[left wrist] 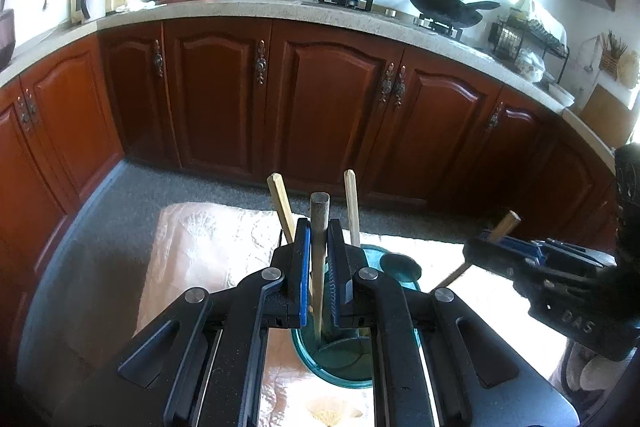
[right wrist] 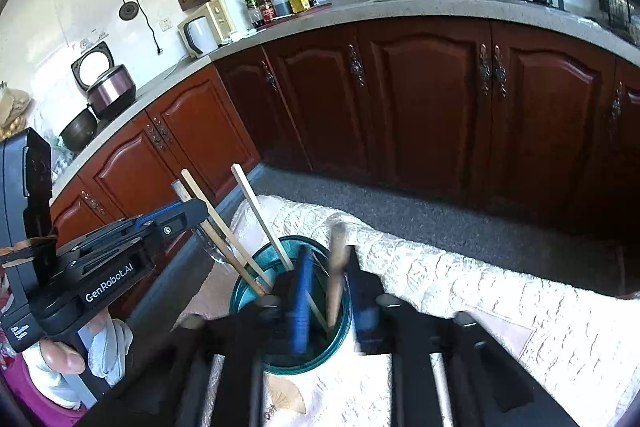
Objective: Organize utensils
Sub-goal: 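Lower the chopsticks into the holder and open both tools, then withdraw both tools toward the white ceramic spoon and remaining chopsticks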
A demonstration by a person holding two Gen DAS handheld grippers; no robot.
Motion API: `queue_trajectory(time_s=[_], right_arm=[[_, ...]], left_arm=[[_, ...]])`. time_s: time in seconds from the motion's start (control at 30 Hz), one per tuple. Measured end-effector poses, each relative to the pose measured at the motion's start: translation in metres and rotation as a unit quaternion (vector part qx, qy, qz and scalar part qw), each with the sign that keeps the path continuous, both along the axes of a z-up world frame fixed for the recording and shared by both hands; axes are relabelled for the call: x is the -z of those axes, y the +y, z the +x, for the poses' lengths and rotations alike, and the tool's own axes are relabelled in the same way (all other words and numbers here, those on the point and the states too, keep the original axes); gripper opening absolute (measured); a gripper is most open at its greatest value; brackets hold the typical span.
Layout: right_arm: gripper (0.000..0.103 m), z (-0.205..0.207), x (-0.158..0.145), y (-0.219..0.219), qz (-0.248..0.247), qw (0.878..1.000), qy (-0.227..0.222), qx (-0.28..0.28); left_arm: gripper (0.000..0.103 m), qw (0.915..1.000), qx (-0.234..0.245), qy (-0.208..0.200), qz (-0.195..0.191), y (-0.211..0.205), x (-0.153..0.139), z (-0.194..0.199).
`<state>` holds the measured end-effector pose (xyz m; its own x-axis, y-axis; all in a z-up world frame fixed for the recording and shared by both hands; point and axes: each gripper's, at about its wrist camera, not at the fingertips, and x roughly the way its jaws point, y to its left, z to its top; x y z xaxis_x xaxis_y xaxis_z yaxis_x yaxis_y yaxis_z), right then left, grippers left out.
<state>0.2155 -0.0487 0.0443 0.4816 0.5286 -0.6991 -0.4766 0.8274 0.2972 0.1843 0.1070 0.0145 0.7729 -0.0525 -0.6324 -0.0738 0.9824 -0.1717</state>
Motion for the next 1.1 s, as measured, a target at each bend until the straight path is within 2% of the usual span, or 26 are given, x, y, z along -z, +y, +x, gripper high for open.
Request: queue_trajectory(time_s=[0.2,0.37,0.47,0.93,1.1], right_arm=[[0.032,-0.007,0.003,-0.005,-0.006,1.0,0.006,-0.001],[0.032,-0.016,0.001,-0.014,0.002,1.0,0.008,0.006],[0.033,-0.023,-0.002,-0.02,0.007,1.0,0.006,0.01],[0.034,-0.066,-0.014,-0.03,0.009,1.0,-0.002,0.012],[0.034,-0.086,-0.016,-0.034,0.007,1.0,-0.009,0.018]], left_arm=[[0.009,1.0,0.0,0.004,0.001,0.0,0.0,-0.002],[0.032,1.0,-0.002,0.006,-0.002,0.0,-0.002,-0.008],[0.037,1.0,-0.001,0.001,0.001,-0.001,-0.004,-0.013],[0.048,0.9995,0.028,-0.018,0.001,-0.02,-0.023,-0.05],[0.049,0.9985,0.031,-0.029,0.033,-0.035,-0.025,-0.07]])
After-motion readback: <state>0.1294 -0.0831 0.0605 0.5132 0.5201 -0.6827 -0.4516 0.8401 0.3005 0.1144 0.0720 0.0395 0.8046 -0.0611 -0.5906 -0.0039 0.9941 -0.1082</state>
